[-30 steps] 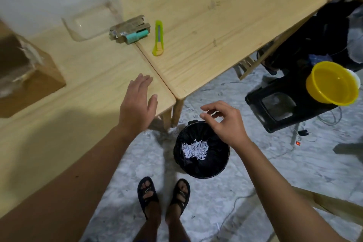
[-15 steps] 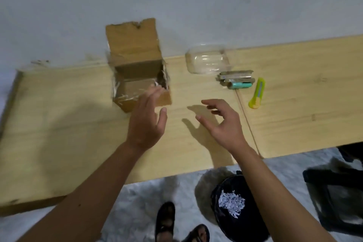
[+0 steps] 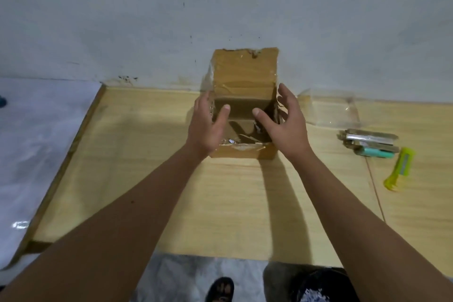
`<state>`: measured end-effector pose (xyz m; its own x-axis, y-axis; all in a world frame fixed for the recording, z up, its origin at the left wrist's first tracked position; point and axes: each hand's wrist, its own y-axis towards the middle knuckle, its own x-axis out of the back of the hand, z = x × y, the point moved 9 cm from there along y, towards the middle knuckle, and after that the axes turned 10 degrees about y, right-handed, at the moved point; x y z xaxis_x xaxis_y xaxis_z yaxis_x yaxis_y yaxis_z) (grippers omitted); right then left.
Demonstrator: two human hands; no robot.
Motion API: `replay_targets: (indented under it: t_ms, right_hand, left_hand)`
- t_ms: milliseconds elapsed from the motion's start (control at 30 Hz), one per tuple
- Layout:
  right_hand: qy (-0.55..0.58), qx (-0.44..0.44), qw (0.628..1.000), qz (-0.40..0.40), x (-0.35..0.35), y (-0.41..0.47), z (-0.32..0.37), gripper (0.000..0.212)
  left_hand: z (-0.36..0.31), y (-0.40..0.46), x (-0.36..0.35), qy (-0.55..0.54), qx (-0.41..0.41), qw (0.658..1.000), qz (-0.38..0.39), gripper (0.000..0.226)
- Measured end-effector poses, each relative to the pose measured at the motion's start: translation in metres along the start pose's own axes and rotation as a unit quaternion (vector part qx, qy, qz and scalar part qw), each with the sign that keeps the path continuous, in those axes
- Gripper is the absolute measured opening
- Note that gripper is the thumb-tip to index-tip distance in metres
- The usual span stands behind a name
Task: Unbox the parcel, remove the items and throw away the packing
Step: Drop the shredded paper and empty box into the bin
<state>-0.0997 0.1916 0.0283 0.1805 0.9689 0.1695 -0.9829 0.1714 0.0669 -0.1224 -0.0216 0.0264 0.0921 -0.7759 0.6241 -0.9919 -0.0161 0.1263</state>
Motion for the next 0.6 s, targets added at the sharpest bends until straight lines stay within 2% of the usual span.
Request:
replay_targets:
  t_ms: [100, 200, 267, 333, 367, 433, 533, 600]
  right_hand:
    - [0.040, -0.023, 0.999, -0.007, -0.007, 0.006, -0.008, 0.095]
    - [0.064, -0.034, 0.997, -0.021, -0.006, 0.005, -0.015, 0.091]
    - [0.096, -0.036, 0.994, -0.036, -0.003, 0.003, -0.016, 0.080]
    - [0.134, -0.040, 0.989, -0.043, 0.000, 0.004, -0.016, 0.061]
    - [0.148, -0.044, 0.987, -0.043, 0.000, 0.005, -0.017, 0.052]
    - [0.173, -0.067, 0.982, -0.041, 0.003, 0.006, -0.020, 0.042]
    - [0.191, -0.090, 0.977, -0.031, 0.005, 0.000, -0.020, 0.053]
    - [0.152, -0.069, 0.986, -0.016, 0.008, -0.007, -0.018, 0.047]
  left_hand:
    - [0.009, 0.009, -0.017, -0.069, 0.065, 0.995, 0.040, 0.057]
    - [0.015, 0.009, -0.021, -0.110, 0.094, 0.989, 0.021, 0.058]
    - [0.021, 0.009, -0.020, -0.147, 0.125, 0.981, 0.001, 0.063]
    - [0.030, 0.007, -0.022, -0.201, 0.179, 0.963, -0.010, 0.065]
    - [0.029, 0.004, -0.022, -0.237, 0.182, 0.954, -0.013, 0.062]
    - [0.018, -0.001, -0.022, -0.294, 0.131, 0.947, -0.002, 0.064]
    - [0.026, -0.006, -0.017, -0.352, 0.161, 0.922, 0.003, 0.078]
    - [0.030, -0.011, -0.019, -0.365, 0.176, 0.914, 0.032, 0.070]
